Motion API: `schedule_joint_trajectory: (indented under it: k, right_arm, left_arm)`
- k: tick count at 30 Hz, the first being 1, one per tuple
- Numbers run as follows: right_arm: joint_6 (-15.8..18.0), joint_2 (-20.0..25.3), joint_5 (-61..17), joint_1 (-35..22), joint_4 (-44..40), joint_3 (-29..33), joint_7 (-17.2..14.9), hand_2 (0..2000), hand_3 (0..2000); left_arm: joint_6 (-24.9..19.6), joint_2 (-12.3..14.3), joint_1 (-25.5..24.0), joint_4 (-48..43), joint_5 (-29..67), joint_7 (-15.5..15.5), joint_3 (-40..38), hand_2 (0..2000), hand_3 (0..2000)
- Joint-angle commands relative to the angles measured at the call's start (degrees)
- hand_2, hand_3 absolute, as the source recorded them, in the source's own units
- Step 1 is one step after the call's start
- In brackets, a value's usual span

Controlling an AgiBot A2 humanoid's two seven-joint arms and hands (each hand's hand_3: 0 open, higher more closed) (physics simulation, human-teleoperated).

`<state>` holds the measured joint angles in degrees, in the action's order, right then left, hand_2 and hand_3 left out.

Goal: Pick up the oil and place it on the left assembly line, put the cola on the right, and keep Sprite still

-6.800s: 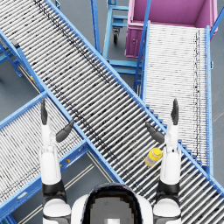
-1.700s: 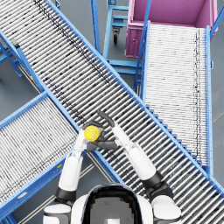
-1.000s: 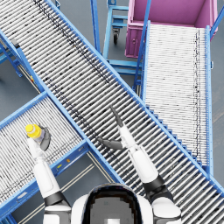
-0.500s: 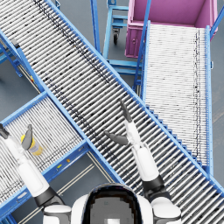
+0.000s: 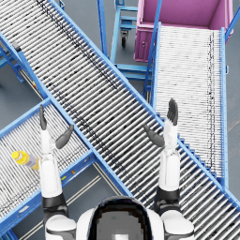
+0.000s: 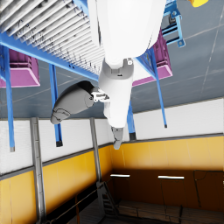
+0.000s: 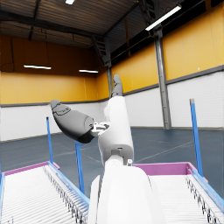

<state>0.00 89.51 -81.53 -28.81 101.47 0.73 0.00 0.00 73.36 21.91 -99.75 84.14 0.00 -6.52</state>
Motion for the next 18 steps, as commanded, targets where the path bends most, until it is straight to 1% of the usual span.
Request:
schedule_joint_trajectory:
  k: [1, 2, 3, 6, 18]
  right_arm:
    - [0.0, 0.0, 0.0, -0.2, 0.7, 1.2, 0.0, 0, 0]
    - [0.0, 0.0, 0.0, 0.3, 0.2, 0.6, 0.0, 0, 0]
    - [0.0, 0.0, 0.0, 0.3, 0.3, 0.8, 0.0, 0, 0]
    - [0.3, -1.2, 1.4, 1.4, 0.3, -0.1, -0.3, 0, 0]
    - [3.0, -10.6, 12.6, 6.9, 0.8, -6.1, -3.0, 0, 0]
  left_arm:
    - [0.0, 0.1, 3.2, 0.7, 0.0, 0.0, 2.9, 0, 0]
    - [0.0, 0.2, 1.2, 0.4, 0.0, 0.0, 1.4, 0, 0]
    - [0.0, 0.3, 1.6, 0.6, 0.0, 0.0, 1.9, 0, 0]
    - [0.3, 0.1, 0.6, 0.4, -1.5, 0.3, 2.6, 0, 0]
    - [3.0, -2.0, -2.5, -1.4, -13.9, 3.0, 10.1, 0, 0]
